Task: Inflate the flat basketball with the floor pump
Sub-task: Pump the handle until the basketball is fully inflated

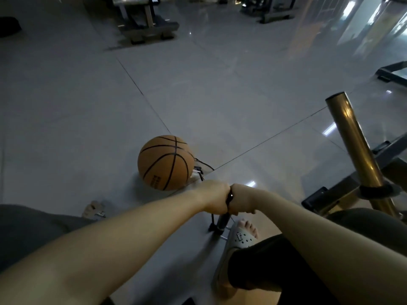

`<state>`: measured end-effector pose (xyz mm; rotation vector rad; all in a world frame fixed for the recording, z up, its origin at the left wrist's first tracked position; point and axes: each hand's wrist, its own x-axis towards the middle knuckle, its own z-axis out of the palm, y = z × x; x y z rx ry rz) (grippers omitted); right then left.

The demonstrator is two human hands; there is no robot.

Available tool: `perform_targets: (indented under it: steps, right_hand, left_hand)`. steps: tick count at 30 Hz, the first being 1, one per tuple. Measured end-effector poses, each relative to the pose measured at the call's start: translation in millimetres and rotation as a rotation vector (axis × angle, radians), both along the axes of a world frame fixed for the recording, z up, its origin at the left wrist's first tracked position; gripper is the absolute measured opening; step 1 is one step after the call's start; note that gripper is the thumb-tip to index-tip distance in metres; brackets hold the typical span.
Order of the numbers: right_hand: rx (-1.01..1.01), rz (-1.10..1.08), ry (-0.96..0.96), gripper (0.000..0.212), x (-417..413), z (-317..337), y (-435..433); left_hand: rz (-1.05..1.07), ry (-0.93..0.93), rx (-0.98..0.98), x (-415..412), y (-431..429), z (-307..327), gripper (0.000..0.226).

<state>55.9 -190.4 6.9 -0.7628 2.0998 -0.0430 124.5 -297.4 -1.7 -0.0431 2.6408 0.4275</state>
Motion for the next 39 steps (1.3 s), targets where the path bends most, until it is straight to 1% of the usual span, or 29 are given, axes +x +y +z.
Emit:
perform_targets:
  steps: [1,3,7,9,10,11,12,14,16,17,18,19,20,21,23,26,29,31,33,36,38,39]
  right_hand:
    - [0.008,0.011,-0.016,0.009,-1,13,-3]
    - [-0.038,0.003,-0.025,0.002,-8,47,-8]
    - [-0.152,-0.069,0.006,0.008,-26,136,-16]
    - [-0.181,-0.089,-0.010,0.020,-30,152,-17]
    - [-0.168,-0.092,-0.017,0.020,-28,147,-16]
    - [-0.148,-0.084,-0.010,0.012,-24,135,-14]
    - [-0.126,-0.066,0.005,0.006,-18,117,-13]
    - [-0.095,-0.039,0.017,0.005,-7,76,-9]
    - [-0.094,-0.026,0.035,0.005,-2,45,-6]
    - [-0.093,-0.032,0.032,0.004,-5,25,-4]
    - [-0.112,-0.031,0.038,0.005,-4,18,-2]
    - [-0.115,-0.032,0.028,0.011,-2,7,1]
    - [-0.123,-0.020,0.032,0.011,-2,-6,3]
    - [-0.126,-0.007,0.050,0.009,0,-16,4]
    - [-0.121,0.009,0.079,0.011,2,-25,5]
    - [-0.069,0.025,0.054,0.015,5,-15,1]
    - [-0.038,0.009,0.000,0.006,3,10,-2]
    - [-0.070,0.008,0.006,0.013,-5,38,-4]
    - [-0.114,-0.023,-0.017,0.008,-15,77,-9]
    - [-0.150,-0.083,-0.070,0.014,-24,136,-13]
    - [-0.143,-0.068,-0.033,0.022,-24,147,-15]
    - [-0.133,-0.050,-0.005,0.028,-21,143,-16]
  left_hand:
    - [0.002,-0.013,0.020,-1,-3,10,0.018]
    - [0.001,0.010,0.030,-8,-14,40,0.008]
    - [0.002,0.092,0.089,-30,-29,129,0.010]
    - [-0.006,0.073,0.086,-35,-30,152,0.009]
    - [-0.004,0.060,0.091,-34,-28,150,0.008]
    - [-0.002,0.061,0.093,-28,-24,141,0.007]
    - [-0.002,0.062,0.078,-21,-19,125,0.012]
    - [-0.001,0.066,0.052,-7,-11,86,0.023]
    - [0.003,0.099,0.043,3,-8,55,0.025]
    - [-0.002,0.105,0.052,-1,-6,31,0.024]
    - [-0.011,0.116,0.030,0,-4,22,0.023]
    - [-0.014,0.102,0.005,1,-1,10,0.019]
    - [-0.020,0.083,-0.024,0,0,-1,0.014]
    - [-0.020,0.070,-0.042,0,3,-9,0.009]
    - [-0.016,0.058,-0.045,0,4,-18,0.006]
    - [0.002,0.025,-0.029,4,2,-11,0.012]
    - [0.017,-0.032,0.031,4,-3,10,0.016]
    - [0.020,-0.030,0.066,0,-10,41,0.011]
    - [0.031,0.006,0.101,-9,-17,81,0.012]
    - [0.032,0.028,0.126,-19,-23,140,0.019]
    - [0.015,0.007,0.119,-23,-27,154,0.015]
    - [0.009,-0.006,0.120,-24,-27,151,0.013]
